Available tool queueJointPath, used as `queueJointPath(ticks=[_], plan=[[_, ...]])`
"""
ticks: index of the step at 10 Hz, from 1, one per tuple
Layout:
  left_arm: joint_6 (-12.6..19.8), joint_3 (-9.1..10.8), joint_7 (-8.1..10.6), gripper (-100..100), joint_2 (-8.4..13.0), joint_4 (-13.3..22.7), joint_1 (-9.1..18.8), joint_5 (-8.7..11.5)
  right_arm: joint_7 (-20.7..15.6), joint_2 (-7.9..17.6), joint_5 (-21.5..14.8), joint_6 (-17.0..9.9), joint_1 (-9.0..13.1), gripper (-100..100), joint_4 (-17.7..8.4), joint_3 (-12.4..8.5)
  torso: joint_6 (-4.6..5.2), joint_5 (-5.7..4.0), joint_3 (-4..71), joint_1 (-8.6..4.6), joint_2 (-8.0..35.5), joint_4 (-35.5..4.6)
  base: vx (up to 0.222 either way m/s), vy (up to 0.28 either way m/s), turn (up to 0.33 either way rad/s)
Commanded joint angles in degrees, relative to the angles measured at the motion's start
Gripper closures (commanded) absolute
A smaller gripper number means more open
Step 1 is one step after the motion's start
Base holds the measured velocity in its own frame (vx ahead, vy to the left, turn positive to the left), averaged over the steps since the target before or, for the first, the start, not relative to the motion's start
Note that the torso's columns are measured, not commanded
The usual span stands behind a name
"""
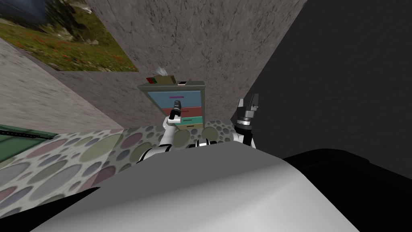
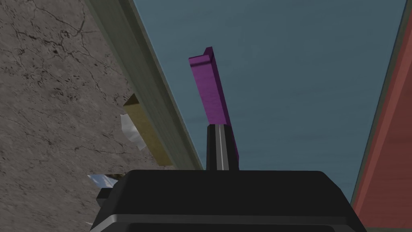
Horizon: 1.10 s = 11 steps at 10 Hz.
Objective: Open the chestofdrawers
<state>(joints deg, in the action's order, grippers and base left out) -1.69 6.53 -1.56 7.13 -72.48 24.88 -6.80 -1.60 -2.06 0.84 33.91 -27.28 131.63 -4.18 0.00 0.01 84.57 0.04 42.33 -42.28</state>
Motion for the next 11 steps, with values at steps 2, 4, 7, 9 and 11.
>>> queueJointPath(ticks=[2,4,7,9,11], plan=[[-0.1,0.39,-0.12,100,0.0,5.4,4.5,0.0,0.0,0.0,0.0,0.0,0.0,0,0.0,0.0,0.0,-0.02,0.0,-0.08,-0.1,0.0,-0.053,0.004,0.0],[-1.5,1.66,-0.78,100,-1.0,9.3,8.6,-0.6,0.0,0.0,0.0,0.0,0.0,0,0.0,0.0,0.0,0.0,0.0,0.02,0.0,0.0,-0.134,0.033,0.005],[-1.5,1.66,-0.78,100,-1.0,13.0,10.5,-0.6,0.0,0.0,0.0,0.0,0.0,0,0.0,0.0,-0.01,-0.03,0.1,-0.11,-0.3,0.1,-0.03,-0.001,0.0],[-3.0,2.94,-1.43,100,-2.1,16.1,14.6,-1.1,0.0,0.0,0.0,0.0,0.0,0,0.0,0.0,0.0,0.02,-0.1,0.08,0.1,0.0,-0.117,0.043,0.005],[-3.0,2.94,-1.43,100,-2.1,19.7,16.5,-1.1,0.0,0.0,0.0,0.0,0.0,0,0.0,0.0,0.0,-0.02,-0.1,-0.1,0.0,0.0,-0.059,0.002,0.0]])
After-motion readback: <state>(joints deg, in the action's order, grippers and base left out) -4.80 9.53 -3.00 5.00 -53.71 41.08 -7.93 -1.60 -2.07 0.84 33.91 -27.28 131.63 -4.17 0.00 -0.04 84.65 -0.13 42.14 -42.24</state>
